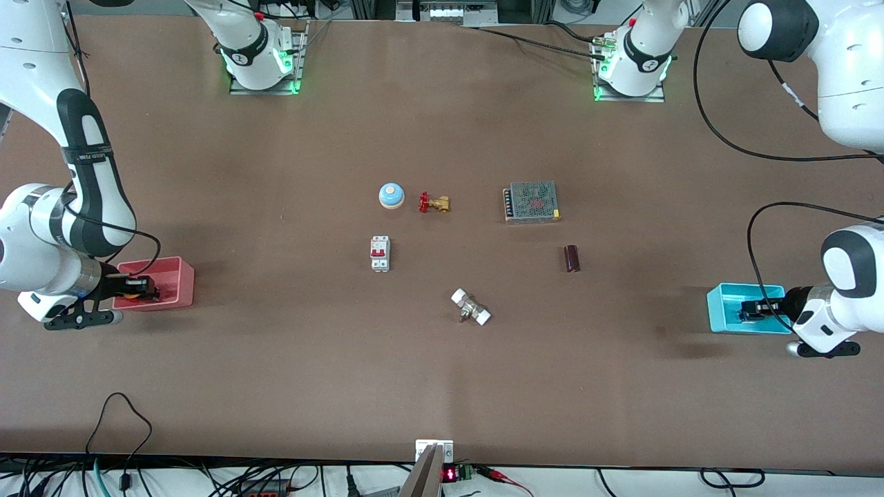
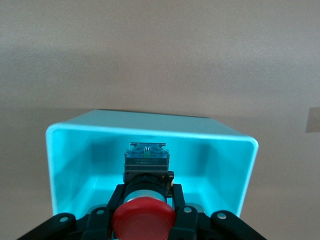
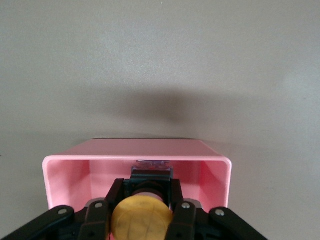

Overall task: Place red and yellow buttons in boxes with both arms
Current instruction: 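Lower the yellow button into the pink box while the left gripper lowers red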

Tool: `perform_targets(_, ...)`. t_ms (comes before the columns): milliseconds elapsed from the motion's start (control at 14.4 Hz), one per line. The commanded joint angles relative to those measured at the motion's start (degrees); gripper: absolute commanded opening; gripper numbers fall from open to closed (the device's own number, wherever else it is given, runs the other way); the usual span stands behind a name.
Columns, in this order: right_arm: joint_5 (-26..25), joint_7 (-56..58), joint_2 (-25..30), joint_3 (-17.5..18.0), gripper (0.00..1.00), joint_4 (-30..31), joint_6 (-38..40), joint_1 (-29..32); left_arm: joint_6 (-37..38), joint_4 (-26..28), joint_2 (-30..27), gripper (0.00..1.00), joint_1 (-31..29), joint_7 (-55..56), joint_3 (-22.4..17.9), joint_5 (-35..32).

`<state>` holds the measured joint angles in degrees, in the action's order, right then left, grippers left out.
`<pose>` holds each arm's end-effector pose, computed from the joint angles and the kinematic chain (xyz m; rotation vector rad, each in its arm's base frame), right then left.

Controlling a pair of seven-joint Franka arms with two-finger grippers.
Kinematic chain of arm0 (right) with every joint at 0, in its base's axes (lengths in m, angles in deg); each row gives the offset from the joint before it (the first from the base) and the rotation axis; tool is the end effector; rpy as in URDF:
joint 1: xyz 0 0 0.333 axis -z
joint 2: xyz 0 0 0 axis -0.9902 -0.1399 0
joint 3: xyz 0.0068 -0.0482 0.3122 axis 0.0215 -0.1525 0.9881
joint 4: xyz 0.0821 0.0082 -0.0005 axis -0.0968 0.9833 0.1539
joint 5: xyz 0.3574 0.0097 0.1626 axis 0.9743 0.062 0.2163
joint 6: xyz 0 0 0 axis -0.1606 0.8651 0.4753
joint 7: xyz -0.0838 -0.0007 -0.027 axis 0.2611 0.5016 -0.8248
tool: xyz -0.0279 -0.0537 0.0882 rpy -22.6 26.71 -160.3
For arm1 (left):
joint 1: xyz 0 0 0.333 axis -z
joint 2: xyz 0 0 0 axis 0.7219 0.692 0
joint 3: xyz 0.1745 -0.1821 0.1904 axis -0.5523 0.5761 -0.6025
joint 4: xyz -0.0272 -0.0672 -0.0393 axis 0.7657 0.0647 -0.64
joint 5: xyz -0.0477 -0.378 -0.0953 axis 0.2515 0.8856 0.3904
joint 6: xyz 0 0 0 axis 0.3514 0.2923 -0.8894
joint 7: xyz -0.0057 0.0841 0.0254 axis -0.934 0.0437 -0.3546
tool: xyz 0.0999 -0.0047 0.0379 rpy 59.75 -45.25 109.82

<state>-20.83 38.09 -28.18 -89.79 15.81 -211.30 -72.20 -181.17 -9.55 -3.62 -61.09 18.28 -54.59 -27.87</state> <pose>0.6732 -0.1395 0.2427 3.1128 0.1964 -0.0756 0.7017 0.1954 0.2213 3.0473 0.1070 -0.2776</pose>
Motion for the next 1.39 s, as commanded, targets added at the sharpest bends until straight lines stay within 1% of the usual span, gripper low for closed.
perform_targets(0, 1.56, 0.01, 0.39, 0.51, 0.19, 1.25, -0.43, -0.01, 0.07, -2.31, 1.73, 0.19, -0.15, -1.41, 0.14, -0.06)
perform_targets(209, 1.56, -0.08, 0.04, 0.69, 0.19, 1.87, -0.79, -0.27, 0.07, -1.87, 2.17, 0.21, -0.24, -1.49, 0.14, -0.06)
perform_targets(278, 1.56, -0.08, -0.05, 0.69, 0.2, 1.87, -0.79, -0.36, -0.02, -1.87, 2.17, 0.25, -0.15, -1.58, 0.14, -0.06)
perform_targets(348, 1.56, -0.08, -0.13, 0.69, 0.23, 1.87, -0.79, -0.27, -0.1, -1.87, 2.17, 0.35, -0.15, -1.67, 0.14, -0.06)
perform_targets(417, 1.56, -0.08, -0.4, 0.69, 0.33, 1.87, -0.79, -0.36, -0.1, -1.79, 2.17, 0.51, 0.02, -1.67, 0.14, -0.06)
perform_targets(487, 1.56, -0.08, -0.49, 0.69, 0.41, 1.87, -0.79, -0.27, -0.19, -1.61, 2.17, 0.7, -0.06, -1.67, 0.14, 0.29)
perform_targets(557, 1.56, -0.08, -0.66, 0.69, 0.48, 1.87, -0.79, -0.27, -0.8, -1.52, 2.17, 0.8, -0.06, -1.67, 0.14, 0.29)
perform_targets(626, 1.56, -0.08, -0.84, 0.69, 0.52, 1.87, -0.87, -0.27, -0.89, -1.43, 2.09, 0.97, -0.15, -1.67, 0.14, 0.64)
perform_targets(696, 1.56, -0.08, -0.84, 0.69, 0.54, 1.87, -0.79, -0.27, -0.81, -1.43, 1.74, 1.0, -0.15, -1.49, 0.14, 0.64)
perform_targets(765, 1.56, -0.08, -0.84, 0.69, 0.6, 1.87, -0.79, -0.27, -0.63, -1.43, 1.21, 1.0, -0.15, -1.32, 0.23, 0.64)
perform_targets(835, 1.56, -0.08, -0.84, 0.69, 0.62, 1.87, -0.79, -0.27, -0.37, -1.43, -0.01, 1.0, -0.15, -1.06, 0.32, 0.47)
perform_targets(904, 1.56, -0.08, -0.84, 0.69, 0.68, 1.87, -0.79, -0.27, 0.24, -1.35, -1.59, 1.0, -0.15, -0.88, 0.75, 0.47)
perform_targets(974, 1.56, -0.08, -0.84, 0.69, 0.75, 1.78, -0.7, -0.36, 1.64, -1.43, -3.17, 1.0, -0.06, -0.88, 0.93, 0.47)
perform_targets(1043, 1.56, -0.08, -0.75, 0.69, 0.84, 1.78, -0.7, -0.36, 2.87, -1.43, -4.93, 1.0, 0.11, -0.88, 1.11, 0.47)
perform_targets(1113, 1.56, -0.08, -0.58, 0.69, 0.88, 1.6, -0.61, -0.27, 3.49, -1.35, -7.21, 1.0, 0.2, -0.79, 1.28, 0.47)
perform_targets(1183, 1.65, 0.18, -0.31, 0.69, 1.0, 1.25, -0.26, -0.36, 4.8, -1.17, -9.49, 1.0, 0.29, -0.79, 1.63, 0.47)
perform_targets(1322, 1.65, 0.45, 1.0, 0.69, 1.0, 0.99, 0.35, -0.36, 6.83, 1.19, -14.59, 1.0, 0.38, -0.79, 2.07, 0.55)
